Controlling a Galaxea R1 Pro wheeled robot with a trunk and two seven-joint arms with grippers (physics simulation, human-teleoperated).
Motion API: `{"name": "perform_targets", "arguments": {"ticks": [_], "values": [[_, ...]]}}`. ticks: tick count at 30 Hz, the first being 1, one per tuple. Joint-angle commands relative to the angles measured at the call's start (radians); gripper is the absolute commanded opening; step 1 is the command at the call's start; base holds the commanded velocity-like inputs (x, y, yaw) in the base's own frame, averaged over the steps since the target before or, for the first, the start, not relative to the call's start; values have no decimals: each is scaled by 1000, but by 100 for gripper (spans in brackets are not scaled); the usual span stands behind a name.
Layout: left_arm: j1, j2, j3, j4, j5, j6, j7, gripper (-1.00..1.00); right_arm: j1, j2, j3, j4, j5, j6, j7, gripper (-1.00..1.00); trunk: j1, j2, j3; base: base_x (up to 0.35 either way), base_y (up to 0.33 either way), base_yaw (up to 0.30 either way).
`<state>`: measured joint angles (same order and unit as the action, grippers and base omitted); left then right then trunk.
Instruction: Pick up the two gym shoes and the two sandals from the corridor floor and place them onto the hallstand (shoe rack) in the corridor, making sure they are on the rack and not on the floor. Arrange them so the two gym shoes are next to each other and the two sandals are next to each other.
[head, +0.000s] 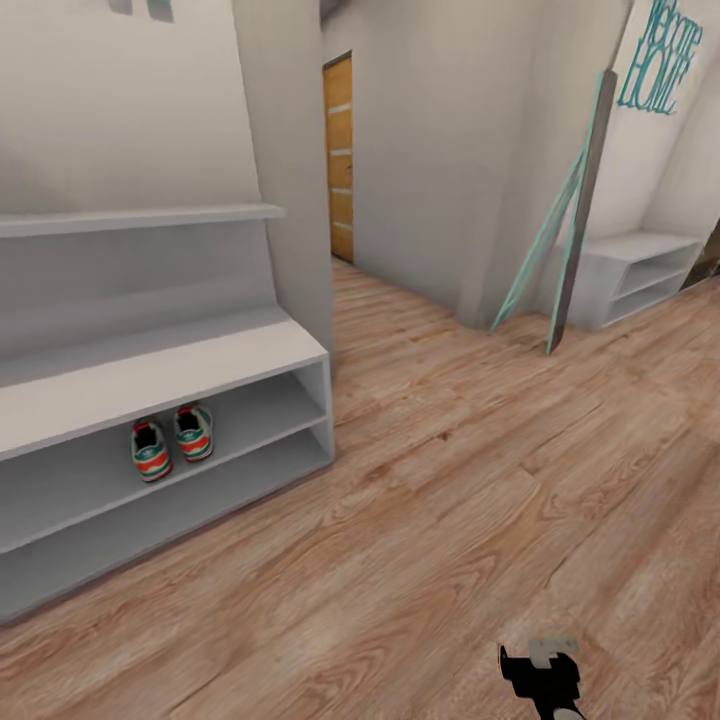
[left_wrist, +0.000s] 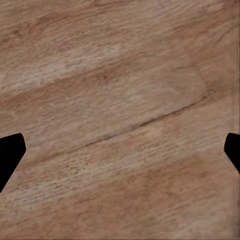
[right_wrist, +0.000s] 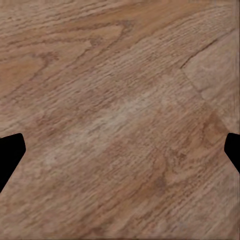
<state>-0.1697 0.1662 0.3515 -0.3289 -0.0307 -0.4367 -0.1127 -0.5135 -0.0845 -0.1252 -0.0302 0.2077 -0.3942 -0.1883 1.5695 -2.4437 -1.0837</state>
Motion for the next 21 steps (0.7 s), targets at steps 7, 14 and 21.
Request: {"name": "perform_targets", "arguments": {"ticks": [7,14,21], "values": [[-1,-1,9,1,-2,-1,4,100,14,0,-8,1,10,-59,-3,100,0,0,-1,0,0,-300],[-1,-4,9,1,-2,-3,23,100,25,0,-8,1,10,-91,-3,100,0,0,-1,0,0,-300],[-1,-7,8,1,-2,-6,25,100,28,0,-8,1,10,-96,-3,100,0,0,-1,0,0,-300]]}}
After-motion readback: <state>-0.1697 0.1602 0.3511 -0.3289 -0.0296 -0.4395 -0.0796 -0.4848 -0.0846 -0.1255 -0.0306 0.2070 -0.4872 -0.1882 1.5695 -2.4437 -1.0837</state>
